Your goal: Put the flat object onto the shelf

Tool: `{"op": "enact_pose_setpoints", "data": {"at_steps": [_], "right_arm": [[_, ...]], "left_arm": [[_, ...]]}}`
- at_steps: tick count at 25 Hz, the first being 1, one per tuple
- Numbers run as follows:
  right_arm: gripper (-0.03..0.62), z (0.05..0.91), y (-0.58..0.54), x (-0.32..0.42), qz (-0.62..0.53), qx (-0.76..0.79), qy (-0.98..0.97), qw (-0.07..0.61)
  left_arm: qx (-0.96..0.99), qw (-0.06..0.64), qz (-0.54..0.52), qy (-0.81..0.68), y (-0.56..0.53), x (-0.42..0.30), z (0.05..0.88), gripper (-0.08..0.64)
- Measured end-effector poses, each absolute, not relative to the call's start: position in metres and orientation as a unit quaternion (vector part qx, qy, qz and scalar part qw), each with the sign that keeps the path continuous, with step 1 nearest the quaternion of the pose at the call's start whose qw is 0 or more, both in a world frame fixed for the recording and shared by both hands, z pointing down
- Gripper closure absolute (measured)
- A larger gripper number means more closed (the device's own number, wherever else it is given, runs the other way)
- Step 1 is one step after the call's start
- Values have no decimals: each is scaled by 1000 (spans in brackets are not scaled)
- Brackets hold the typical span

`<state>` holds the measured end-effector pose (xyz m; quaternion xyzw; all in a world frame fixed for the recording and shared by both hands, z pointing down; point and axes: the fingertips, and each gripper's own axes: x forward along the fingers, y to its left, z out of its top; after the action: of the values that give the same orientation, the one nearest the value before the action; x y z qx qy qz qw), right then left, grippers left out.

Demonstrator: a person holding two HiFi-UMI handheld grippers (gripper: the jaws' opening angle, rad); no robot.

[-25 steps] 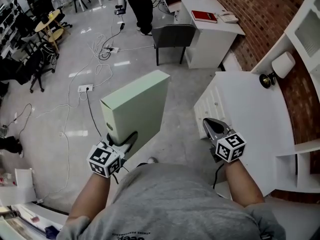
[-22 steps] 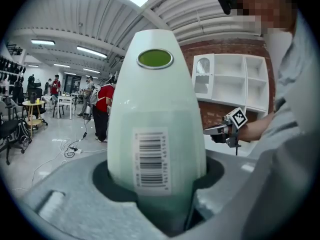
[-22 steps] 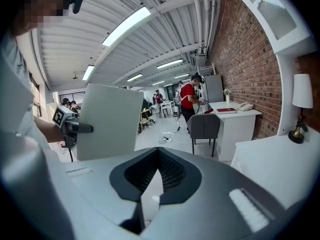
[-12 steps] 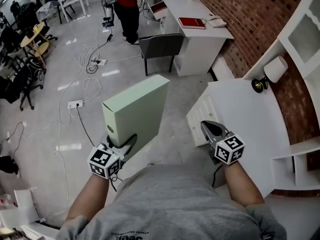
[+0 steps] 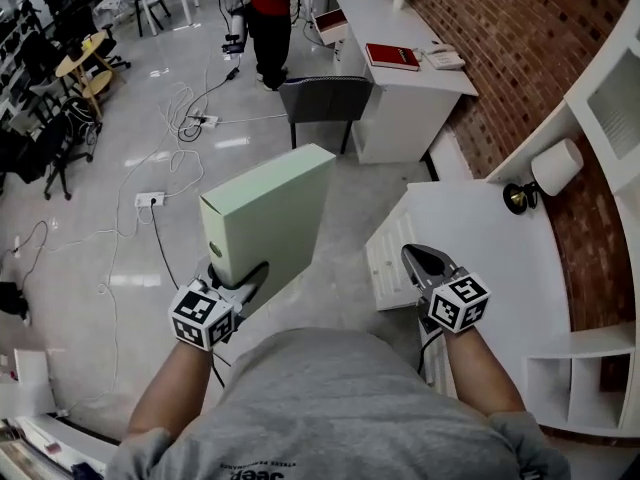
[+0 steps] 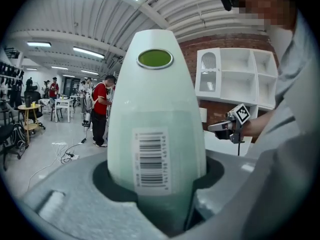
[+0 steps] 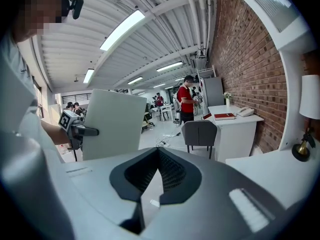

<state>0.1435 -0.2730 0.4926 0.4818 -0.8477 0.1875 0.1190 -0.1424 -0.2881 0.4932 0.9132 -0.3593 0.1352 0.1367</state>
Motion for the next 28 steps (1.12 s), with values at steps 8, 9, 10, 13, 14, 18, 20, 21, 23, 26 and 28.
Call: {"op": "enact_pose_setpoints", "data": {"at_steps": [8,9,10,13,14,18,20,21,23,26,28], "right_arm": [[583,487,-277,222,193,426,-877,110],[583,486,-276,225,192,425,-878,109],[583,484,-275,228,190,424,-879,108],[583,477,-276,229,181,431,-878,100],[583,475,-277,229,180,436,-876,96],[583,467,-282,220,177,447,-872,89],[581,460,-285,216,169,449,-873,89],[583,457,-287,215,166,451,-872,89],[583,452,-289,214,159,455,-871,90],[583,444,-292,222,152,466,-867,87],[581,436,-292,233,149,479,-861,84]], "left_arm": [[882,154,116,-431,-265,-66,475,281],[879,156,114,-435,-263,-64,473,281],[878,155,113,-438,-260,-63,470,281],[882,143,110,-435,-256,-64,460,281],[884,139,108,-433,-256,-65,457,281],[890,128,99,-427,-260,-74,445,281],[893,120,94,-423,-262,-76,440,281],[895,117,94,-420,-263,-76,439,281],[899,107,99,-413,-266,-73,437,281],[907,92,104,-397,-273,-61,431,281],[915,84,102,-382,-278,-49,424,282]]}}
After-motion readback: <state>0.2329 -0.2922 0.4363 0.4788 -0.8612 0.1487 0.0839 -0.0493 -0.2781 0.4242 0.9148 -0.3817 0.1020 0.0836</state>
